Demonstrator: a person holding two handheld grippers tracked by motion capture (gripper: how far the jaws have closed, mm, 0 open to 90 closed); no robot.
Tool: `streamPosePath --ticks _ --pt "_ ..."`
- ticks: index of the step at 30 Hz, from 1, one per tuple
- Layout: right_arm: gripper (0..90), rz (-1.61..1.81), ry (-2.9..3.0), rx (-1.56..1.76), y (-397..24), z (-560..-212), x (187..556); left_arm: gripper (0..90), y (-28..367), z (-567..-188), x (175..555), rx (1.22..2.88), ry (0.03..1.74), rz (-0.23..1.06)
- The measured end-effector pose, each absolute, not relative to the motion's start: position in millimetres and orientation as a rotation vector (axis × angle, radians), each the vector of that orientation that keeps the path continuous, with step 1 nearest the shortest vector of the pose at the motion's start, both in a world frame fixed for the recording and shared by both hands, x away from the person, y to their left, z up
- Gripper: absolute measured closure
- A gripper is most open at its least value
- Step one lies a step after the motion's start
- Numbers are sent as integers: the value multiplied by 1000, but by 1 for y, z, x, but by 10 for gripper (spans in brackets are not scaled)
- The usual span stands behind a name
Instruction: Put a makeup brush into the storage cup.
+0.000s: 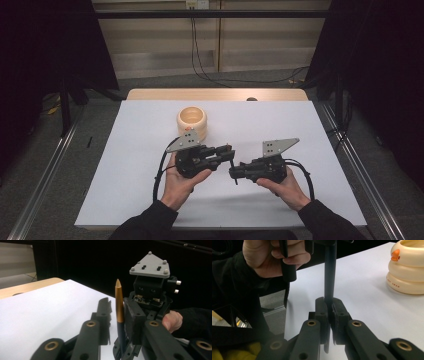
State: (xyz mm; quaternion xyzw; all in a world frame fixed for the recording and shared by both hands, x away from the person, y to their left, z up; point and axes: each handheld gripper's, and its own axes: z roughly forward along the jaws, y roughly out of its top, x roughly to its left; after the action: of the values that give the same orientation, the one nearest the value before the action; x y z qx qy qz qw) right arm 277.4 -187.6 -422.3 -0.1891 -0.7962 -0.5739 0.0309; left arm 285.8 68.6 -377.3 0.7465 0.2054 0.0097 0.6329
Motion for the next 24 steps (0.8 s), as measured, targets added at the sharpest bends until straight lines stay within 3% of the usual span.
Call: streamPosePath --ticks 4,13,24 --pt "848 -1773 -2454 -587 -187 -422 277 823 66 -377 286 1704 472 2" --pt "837 -1804 -2478 -573 -188 -423 276 842 66 -375 285 1705 467 -21" --pt "631 -1834 -2521 -596 -187 -424 275 843 68 -375 287 1718 479 23"
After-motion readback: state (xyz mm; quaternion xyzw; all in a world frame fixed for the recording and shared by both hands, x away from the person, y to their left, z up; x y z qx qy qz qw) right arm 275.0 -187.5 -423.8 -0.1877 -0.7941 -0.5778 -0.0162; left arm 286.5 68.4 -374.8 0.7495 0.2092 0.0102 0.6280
